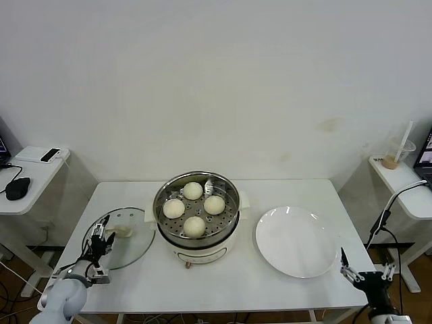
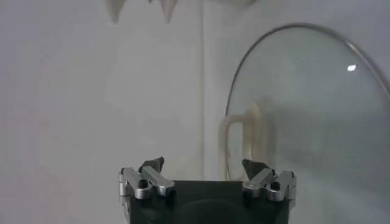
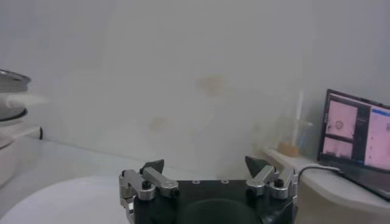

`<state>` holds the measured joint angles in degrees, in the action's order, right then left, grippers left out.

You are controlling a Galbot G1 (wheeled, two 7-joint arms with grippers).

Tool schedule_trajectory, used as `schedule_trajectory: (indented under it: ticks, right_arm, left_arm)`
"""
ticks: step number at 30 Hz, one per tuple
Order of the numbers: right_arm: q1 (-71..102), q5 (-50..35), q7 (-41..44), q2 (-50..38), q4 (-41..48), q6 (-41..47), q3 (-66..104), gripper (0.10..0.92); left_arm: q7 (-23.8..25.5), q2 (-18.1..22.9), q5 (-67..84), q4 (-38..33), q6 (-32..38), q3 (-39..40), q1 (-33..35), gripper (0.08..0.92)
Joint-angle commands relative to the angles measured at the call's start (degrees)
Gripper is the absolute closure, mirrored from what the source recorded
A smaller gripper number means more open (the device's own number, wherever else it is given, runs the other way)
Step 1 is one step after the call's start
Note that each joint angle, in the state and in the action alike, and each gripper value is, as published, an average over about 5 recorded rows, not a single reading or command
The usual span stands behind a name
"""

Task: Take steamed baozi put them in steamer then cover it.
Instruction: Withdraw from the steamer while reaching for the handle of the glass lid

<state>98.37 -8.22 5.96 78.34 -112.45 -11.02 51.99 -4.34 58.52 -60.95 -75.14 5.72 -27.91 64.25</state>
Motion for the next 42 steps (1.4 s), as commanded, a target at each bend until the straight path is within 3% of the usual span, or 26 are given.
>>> schedule_trajectory:
  ticks: [1,16,37,42]
  right_arm:
    - [1.18,0.11,-0.16,0.86,-0.35,-0.36,0.42,0.203]
    - [1.32,0.62,0.02,1.43,-0.26,-0.36,-0.78,0.203]
    - [1.93,1.44,0.26,2.38,-0.59,-0.55,-1.08,0.203]
    - [1.71,1.43,0.26,2.36,-0.53,-0.49,-1.32,0.203]
  left_arm:
    - [0.02,-0.72,-1.10,5.98,-0.19,3.35,-6.84,0.177]
    - [2.18,-2.20,0.19,-0.95,-1.44,3.24,-4.19,0.177]
    - [0.65,-0.29,-1.49,10.22,-0.30,5.46,-12.08,0.177]
    - [0.38,-0.45,-1.06,9.54,0.38,5.16,-10.96,0.242]
